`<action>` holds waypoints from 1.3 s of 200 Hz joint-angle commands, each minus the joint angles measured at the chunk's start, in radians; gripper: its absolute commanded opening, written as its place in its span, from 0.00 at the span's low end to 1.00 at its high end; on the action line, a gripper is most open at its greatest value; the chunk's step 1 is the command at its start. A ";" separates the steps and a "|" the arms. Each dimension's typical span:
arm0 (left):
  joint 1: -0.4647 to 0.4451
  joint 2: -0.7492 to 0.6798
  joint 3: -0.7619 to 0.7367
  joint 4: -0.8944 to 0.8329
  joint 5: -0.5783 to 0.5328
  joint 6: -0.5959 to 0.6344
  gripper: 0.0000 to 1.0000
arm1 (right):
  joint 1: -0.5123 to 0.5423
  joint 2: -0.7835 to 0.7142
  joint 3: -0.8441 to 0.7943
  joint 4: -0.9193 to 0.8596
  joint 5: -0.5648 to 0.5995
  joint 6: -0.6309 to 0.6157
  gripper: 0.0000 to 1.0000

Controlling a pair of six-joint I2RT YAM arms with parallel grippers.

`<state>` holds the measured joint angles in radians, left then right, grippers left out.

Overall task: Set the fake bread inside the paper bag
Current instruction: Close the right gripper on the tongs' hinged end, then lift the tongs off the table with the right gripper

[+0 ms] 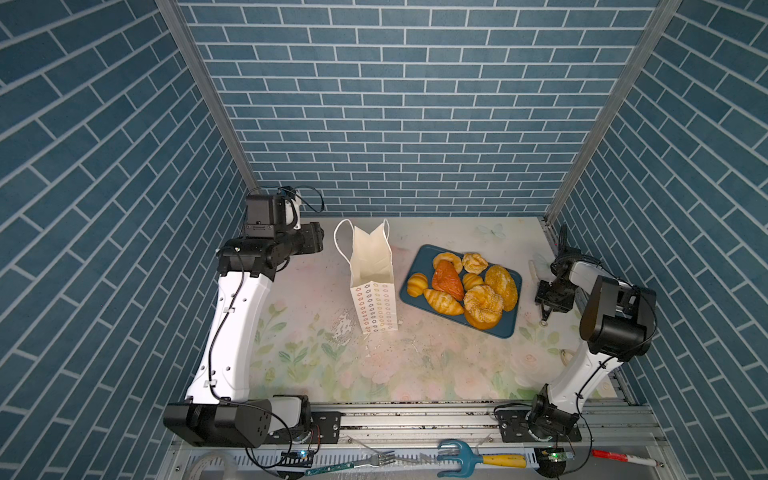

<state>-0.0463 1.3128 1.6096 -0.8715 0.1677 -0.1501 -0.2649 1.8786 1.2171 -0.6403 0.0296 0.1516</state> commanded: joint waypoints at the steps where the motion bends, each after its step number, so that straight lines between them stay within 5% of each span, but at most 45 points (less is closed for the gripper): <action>1: 0.002 -0.005 -0.004 -0.034 -0.011 -0.018 0.68 | -0.002 0.035 0.002 -0.003 -0.028 -0.058 0.57; 36: 0.002 -0.015 -0.015 -0.023 -0.010 -0.011 0.68 | -0.002 0.039 0.032 -0.031 -0.080 -0.078 0.61; 119: 0.002 -0.006 0.012 0.006 -0.015 0.038 0.69 | 0.000 0.029 0.055 -0.080 -0.086 0.119 0.67; 215: 0.003 -0.004 0.008 0.022 -0.034 0.077 0.69 | 0.003 0.047 0.026 -0.017 -0.082 0.117 0.67; 260: 0.004 0.000 0.011 0.020 -0.034 0.083 0.69 | 0.003 0.033 0.030 -0.036 -0.041 -0.002 0.65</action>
<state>-0.0460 1.3121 1.6043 -0.8585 0.1406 -0.0818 -0.2672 1.8980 1.2499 -0.6640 -0.0334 0.2184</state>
